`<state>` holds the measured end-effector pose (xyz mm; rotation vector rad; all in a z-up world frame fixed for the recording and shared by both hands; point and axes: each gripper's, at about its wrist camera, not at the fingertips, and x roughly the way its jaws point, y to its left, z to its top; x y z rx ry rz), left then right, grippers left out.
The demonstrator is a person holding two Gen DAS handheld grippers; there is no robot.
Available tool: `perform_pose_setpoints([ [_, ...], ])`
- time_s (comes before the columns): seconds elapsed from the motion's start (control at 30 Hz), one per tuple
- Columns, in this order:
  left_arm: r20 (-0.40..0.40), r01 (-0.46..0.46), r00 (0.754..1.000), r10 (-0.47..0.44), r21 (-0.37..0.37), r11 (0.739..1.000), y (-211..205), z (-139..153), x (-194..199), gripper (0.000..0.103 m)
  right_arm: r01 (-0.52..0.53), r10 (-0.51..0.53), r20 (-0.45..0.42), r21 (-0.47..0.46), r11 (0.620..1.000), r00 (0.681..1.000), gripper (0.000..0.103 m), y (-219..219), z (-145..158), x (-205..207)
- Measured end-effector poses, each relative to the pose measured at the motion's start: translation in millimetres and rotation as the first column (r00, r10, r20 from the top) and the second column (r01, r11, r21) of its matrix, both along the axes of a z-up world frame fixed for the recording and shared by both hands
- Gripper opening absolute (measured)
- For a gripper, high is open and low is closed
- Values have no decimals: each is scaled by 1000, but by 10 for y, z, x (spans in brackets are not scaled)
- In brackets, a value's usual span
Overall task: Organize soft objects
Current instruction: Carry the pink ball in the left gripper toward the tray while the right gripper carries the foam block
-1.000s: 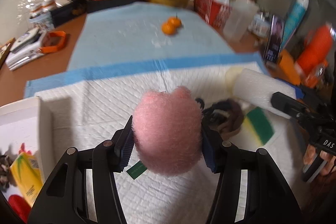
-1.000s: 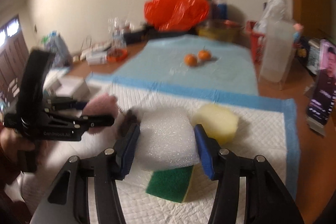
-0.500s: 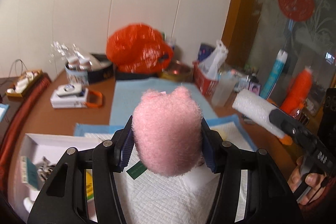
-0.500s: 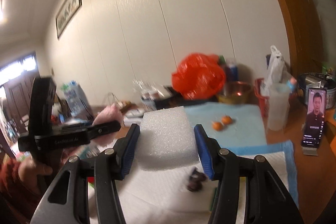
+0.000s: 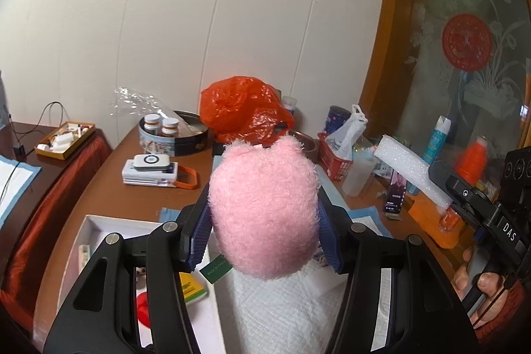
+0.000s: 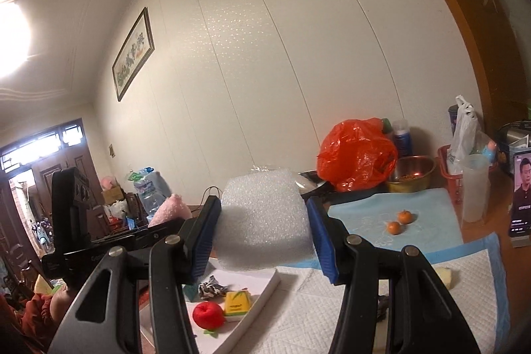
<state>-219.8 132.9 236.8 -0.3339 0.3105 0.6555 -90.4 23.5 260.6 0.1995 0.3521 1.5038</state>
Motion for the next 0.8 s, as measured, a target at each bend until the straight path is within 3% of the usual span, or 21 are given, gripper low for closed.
perform_pose_setpoints([
  [0.33, 27, -47, 999, 47, 1, 999, 40, 38, -352, 56, -29, 29, 12, 17, 999, 1000, 54, 92, 63, -224],
  [0.8, 32, -64, 997, 65, -15, 998, 124, -22, -501, 56, -47, 47, 16, 11, 999, 999, 54, 195, 36, -344],
])
